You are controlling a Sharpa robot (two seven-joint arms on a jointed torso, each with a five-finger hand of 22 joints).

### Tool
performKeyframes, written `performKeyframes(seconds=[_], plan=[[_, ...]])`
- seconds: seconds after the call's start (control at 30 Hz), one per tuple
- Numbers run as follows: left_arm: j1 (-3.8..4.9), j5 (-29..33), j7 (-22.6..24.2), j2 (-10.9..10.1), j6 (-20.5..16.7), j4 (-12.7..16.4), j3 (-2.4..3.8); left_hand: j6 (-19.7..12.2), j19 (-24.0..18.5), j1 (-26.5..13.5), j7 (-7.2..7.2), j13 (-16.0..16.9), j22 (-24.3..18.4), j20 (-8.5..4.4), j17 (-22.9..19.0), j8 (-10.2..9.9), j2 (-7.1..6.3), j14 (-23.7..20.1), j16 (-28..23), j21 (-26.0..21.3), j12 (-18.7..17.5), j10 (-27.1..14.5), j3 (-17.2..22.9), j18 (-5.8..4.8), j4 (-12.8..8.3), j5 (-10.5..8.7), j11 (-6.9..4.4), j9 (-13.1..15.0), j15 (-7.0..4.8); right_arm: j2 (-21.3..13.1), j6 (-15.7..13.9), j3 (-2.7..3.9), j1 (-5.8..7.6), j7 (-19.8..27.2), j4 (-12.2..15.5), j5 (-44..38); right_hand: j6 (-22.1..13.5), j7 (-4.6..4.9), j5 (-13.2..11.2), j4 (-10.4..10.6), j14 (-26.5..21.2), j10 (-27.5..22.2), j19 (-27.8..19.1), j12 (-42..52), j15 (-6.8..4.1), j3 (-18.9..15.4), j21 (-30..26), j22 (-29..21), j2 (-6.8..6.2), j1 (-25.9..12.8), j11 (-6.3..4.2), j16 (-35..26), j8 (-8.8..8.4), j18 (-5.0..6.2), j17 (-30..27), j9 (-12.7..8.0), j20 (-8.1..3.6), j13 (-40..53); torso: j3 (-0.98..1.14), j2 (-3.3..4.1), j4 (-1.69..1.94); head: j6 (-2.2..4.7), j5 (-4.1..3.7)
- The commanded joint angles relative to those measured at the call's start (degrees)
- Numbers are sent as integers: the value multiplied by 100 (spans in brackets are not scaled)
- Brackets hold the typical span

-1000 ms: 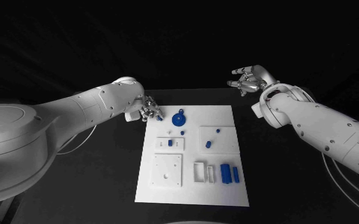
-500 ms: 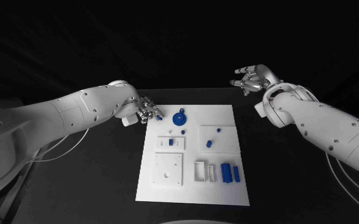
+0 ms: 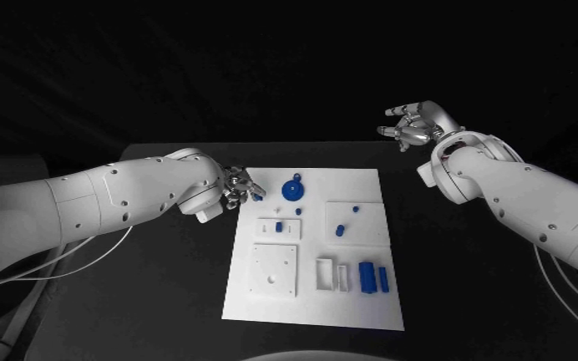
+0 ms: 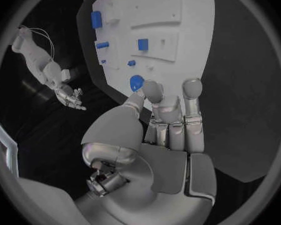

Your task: Assemble the parts on the task board

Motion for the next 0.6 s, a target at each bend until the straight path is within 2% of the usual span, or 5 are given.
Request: performKeyframes(seconds=[0.03, 0.1, 0.27, 0.3, 0.6], plan=[[-65, -764, -121, -97, -740, 259, -10, 290, 34, -2, -249, -4, 180, 4, 14, -21, -66, 36, 4, 47, -28, 253, 213, -27, -266, 29, -27, 1879, 0, -21, -4, 2, -23, 14, 15, -19, 22, 5, 7, 43, -19, -9, -1, 28, 5, 0, -25, 99, -38, 3, -1, 12, -4, 53, -3, 5, -15, 6, 7, -38, 28, -57, 27], [-107, -996, -118, -139, -801, 369, -16, 316, 51, 1, -251, -10, 183, 5, 11, -45, -74, 56, -27, 60, -30, 260, 205, -24, -266, 31, -28, 1868, 0, -28, -12, 2, -32, 19, 11, -17, 22, 5, 7, 43, -19, -9, -1, 28, 5, 0, -25, 99, -38, 3, -1, 12, -4, 53, -3, 5, -15, 6, 11, -47, 28, -62, 32], [-224, -1400, -184, -195, -835, 609, -26, 347, 57, 56, -258, -34, 186, 12, 11, -78, -101, 66, -65, 54, -39, 267, 172, -22, -190, 29, -21, 1851, 0, -37, -11, 2, -55, 22, 4, -14, 21, 5, 8, 43, -17, -8, 0, 28, 4, 2, -24, 99, -39, 6, -2, 12, -5, 53, -4, 5, -15, 5, 17, -72, 43, -135, 32], [-252, -1450, -209, -199, -834, 656, -35, 363, 59, 127, -253, -46, 186, 14, 40, -104, -135, 80, -80, 44, -18, 266, 170, -21, -106, 37, -26, 1858, 6, -37, -4, 2, -62, 21, 6, -14, 22, 5, 6, 38, -12, -5, 4, 26, 2, 15, -21, 101, -40, 24, -4, 11, -6, 52, -6, 4, -18, 2, 19, -76, 41, -141, 36], [-358, -1526, -306, -162, -667, 802, -107, 372, 62, 120, -256, -48, 188, 17, 55, -93, -135, 83, -72, 52, -13, 268, 189, -23, -114, 89, -27, 1873, 9, -42, 14, 1, -84, 20, 9, -13, 20, 4, 4, 42, -10, -1, 3, 26, 2, 17, -20, 101, -41, 17, -4, 9, -7, 51, -8, 4, -18, 1, 14, -62, 40, -179, 23]])
